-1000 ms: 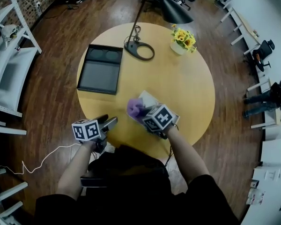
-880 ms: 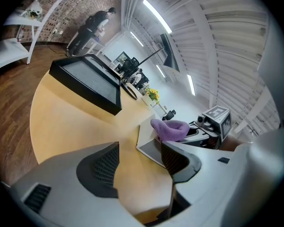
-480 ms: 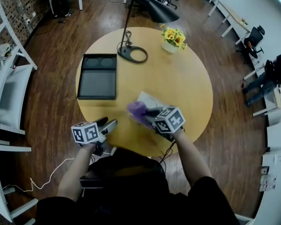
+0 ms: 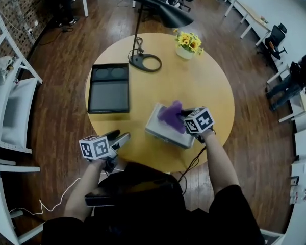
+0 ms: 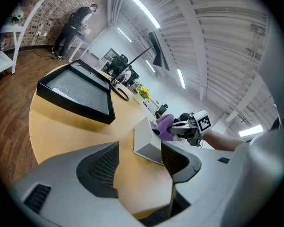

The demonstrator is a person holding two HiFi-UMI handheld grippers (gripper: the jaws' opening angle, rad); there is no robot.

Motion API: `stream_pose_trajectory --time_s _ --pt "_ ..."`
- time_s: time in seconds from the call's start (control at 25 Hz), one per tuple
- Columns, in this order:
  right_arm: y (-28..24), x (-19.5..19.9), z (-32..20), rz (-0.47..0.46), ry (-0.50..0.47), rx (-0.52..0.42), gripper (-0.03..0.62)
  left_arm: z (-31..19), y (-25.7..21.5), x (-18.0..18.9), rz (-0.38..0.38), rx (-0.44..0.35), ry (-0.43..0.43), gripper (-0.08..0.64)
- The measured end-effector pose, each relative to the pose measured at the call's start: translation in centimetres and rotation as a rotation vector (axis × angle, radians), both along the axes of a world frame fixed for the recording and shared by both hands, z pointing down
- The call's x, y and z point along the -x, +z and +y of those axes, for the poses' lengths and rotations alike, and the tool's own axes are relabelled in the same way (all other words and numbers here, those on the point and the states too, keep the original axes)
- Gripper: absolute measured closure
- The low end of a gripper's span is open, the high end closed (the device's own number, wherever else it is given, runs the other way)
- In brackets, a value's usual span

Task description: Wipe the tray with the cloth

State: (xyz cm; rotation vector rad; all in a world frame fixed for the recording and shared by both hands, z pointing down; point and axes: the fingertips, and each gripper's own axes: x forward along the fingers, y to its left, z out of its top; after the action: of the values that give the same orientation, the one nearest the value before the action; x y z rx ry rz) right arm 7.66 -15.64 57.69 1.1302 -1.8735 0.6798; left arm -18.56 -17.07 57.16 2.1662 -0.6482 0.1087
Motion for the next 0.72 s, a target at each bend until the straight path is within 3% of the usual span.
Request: stream_pose_trajectory --time_s 0.16,0.24,0.4,0.72 --pt "3.0 0.9 0.4 0.071 -0.010 -0.022 0.555 0.2 0.5 -0.4 -0.011 0.012 0.030 0.288" --pt "3.1 1.2 0.4 0.020 0.024 -0.017 0.555 0.2 0.3 -1.1 -0.008 0.010 0.046 0.290" --pt "2.8 3.4 2.2 -0.128 0.017 0.080 0.555 0.8 1.0 -2.1 -0.012 0.022 0.088 0.290" --pt "2.8 6.0 5.4 -0.186 -0.011 0.102 0.555 1.5 1.2 -4.3 -0.004 0.027 0.152 0.289"
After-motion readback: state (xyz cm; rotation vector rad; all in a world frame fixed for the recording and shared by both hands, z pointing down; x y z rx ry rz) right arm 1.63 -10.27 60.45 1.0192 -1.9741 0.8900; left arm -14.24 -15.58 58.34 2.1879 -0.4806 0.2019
